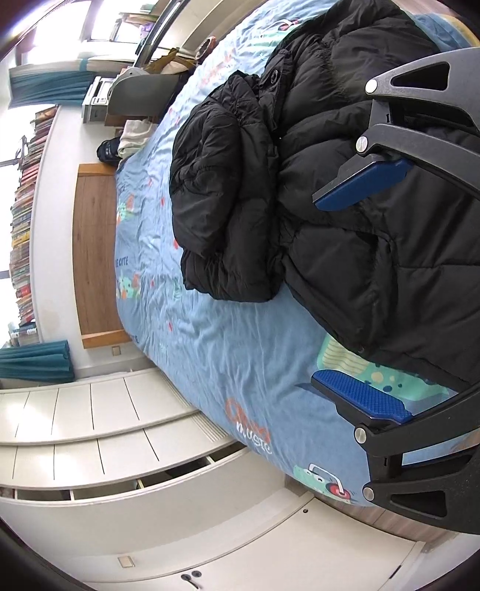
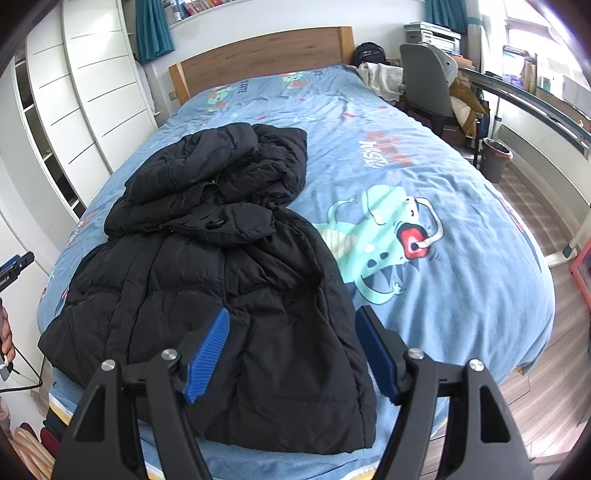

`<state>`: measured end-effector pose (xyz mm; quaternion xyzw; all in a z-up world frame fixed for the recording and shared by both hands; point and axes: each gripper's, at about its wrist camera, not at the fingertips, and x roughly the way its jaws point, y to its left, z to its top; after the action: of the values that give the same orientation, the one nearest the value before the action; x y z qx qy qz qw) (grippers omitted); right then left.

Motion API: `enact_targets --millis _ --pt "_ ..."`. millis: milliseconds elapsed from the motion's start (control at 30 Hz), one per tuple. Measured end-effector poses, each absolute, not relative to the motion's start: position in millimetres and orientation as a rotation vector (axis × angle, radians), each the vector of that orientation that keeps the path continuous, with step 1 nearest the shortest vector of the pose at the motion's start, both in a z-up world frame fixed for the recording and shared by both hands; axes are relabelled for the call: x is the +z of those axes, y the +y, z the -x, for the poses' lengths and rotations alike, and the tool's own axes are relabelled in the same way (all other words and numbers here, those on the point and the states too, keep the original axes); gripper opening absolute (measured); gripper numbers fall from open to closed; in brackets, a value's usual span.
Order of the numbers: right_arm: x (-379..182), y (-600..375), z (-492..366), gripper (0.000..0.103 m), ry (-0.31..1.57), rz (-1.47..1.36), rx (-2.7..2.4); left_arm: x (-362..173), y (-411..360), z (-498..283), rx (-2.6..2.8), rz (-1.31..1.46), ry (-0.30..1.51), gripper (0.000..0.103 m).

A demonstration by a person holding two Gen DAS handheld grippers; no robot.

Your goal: Fold large clothes

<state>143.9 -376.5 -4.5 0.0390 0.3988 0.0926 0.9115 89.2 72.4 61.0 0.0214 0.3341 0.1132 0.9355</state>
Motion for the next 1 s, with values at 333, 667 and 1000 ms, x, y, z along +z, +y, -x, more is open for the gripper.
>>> enact_targets --millis 333,667,1000 --pt "-12.2 -396.2 -134.4 0.07 0.826 -0.123 0.136 51.7 81.6 -77.8 0.265 -0.037 0.69 0.09" --pt "-19.5 -423.4 -124.5 0.072 0.829 -0.164 0.063 31.0 91.9 -77.7 0.288 -0.022 0.737 0.09" --pt "-36.7 -435.1 -124.7 0.073 0.867 -0.193 0.028 13.1 99.8 -78.9 0.303 -0.022 0.774 0.09"
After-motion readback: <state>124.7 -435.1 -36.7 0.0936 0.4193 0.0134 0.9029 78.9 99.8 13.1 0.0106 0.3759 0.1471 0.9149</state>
